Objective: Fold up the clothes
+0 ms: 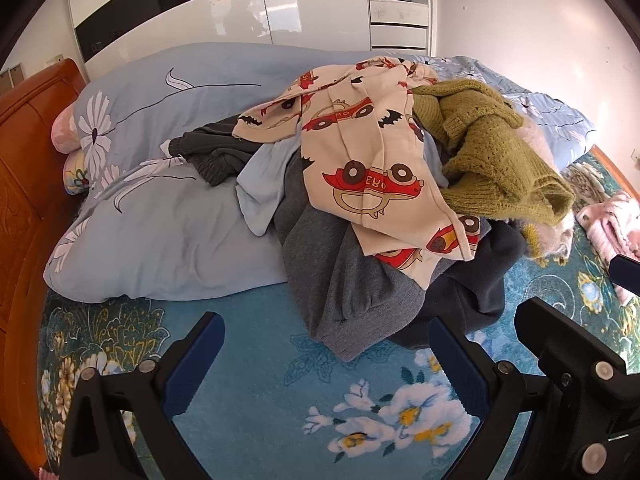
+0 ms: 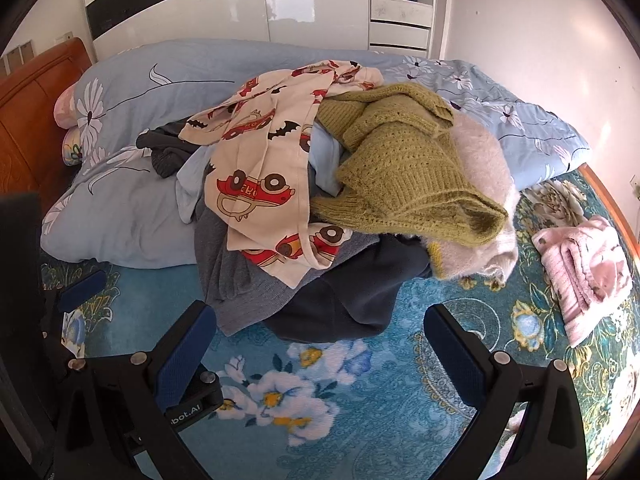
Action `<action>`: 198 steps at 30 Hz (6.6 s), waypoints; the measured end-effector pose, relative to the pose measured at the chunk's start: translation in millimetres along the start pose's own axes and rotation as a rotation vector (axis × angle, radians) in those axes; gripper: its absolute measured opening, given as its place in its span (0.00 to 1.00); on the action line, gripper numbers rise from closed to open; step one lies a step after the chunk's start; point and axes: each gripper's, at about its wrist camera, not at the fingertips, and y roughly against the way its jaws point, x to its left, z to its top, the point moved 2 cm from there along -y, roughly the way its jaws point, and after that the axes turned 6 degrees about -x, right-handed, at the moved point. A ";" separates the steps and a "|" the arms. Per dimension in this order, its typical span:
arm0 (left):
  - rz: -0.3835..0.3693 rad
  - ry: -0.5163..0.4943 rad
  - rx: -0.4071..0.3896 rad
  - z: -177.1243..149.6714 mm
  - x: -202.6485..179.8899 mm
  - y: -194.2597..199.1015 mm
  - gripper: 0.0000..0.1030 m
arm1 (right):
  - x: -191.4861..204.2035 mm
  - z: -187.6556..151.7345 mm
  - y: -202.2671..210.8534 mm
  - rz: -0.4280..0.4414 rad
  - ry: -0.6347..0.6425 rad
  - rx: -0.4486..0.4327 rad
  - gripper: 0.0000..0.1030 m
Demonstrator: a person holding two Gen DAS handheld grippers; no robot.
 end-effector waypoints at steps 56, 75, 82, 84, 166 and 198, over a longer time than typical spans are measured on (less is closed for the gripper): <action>-0.066 -0.026 0.072 -26.7 -9.2 -11.7 1.00 | -0.3 -30.6 -7.1 0.017 -0.014 0.045 1.00; -0.037 -0.139 0.043 14.1 -50.8 -41.3 1.00 | -74.7 -61.6 -13.8 -0.024 -0.167 0.074 1.00; -0.099 -0.116 0.000 71.2 -104.9 -57.8 1.00 | -112.1 -93.2 -3.0 -0.060 -0.198 0.100 1.00; -0.147 -0.052 0.011 86.1 -114.3 -64.6 1.00 | -117.6 -102.1 -0.6 -0.061 -0.197 0.111 1.00; -0.357 0.385 0.245 -76.2 6.3 -71.5 0.09 | -102.2 -203.4 49.6 0.018 -0.384 0.235 1.00; -0.452 0.474 0.157 -46.3 67.6 -0.5 0.09 | -12.2 -192.4 -48.5 -0.137 0.280 0.285 0.13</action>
